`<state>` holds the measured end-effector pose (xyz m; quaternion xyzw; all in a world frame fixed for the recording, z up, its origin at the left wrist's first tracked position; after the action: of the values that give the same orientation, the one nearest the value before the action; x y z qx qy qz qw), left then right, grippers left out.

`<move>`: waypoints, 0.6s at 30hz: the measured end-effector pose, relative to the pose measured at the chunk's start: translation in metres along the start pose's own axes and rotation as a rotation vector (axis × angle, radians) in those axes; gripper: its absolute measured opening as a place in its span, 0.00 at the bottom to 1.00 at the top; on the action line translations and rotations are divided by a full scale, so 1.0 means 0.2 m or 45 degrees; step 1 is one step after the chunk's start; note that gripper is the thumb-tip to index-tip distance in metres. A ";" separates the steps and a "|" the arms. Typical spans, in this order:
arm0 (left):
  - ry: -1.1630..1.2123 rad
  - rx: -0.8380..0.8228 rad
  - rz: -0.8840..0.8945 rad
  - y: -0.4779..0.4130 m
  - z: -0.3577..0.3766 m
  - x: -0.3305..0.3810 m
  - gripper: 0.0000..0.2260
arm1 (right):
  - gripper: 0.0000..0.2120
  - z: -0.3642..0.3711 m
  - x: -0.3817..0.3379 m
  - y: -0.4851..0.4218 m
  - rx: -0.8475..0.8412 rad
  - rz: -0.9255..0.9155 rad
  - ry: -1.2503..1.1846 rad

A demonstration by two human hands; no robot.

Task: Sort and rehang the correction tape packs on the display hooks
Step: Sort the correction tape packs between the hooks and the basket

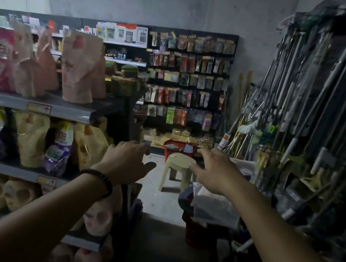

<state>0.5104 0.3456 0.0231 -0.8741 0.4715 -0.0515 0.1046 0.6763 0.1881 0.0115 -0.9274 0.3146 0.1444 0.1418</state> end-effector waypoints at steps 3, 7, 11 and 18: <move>-0.025 -0.049 -0.030 -0.36 0.15 -0.13 0.19 | 0.34 0.09 0.06 -0.34 -0.035 0.014 0.020; -0.031 -0.100 -0.025 -0.89 0.30 -0.25 0.19 | 0.35 0.17 0.14 -0.81 -0.072 0.053 0.032; -0.033 -0.084 0.012 -1.38 0.44 -0.27 0.21 | 0.34 0.19 0.26 -1.24 -0.008 0.080 0.012; -0.092 -0.064 0.080 -2.09 0.74 -0.21 0.23 | 0.28 0.32 0.53 -1.99 -0.056 0.054 0.030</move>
<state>0.8560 0.6233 -0.0241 -0.8625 0.4958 -0.0047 0.1011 0.9942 0.4574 -0.0166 -0.9250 0.3328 0.1432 0.1146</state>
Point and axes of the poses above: each hand's wrist, its own y-axis away from the middle knuckle, its own z-axis out of the palm, x = y × z, the point moved 10 cm from there along -y, towards the middle knuckle, and after that the axes turned 6 degrees about -y, right-handed, at the moved point
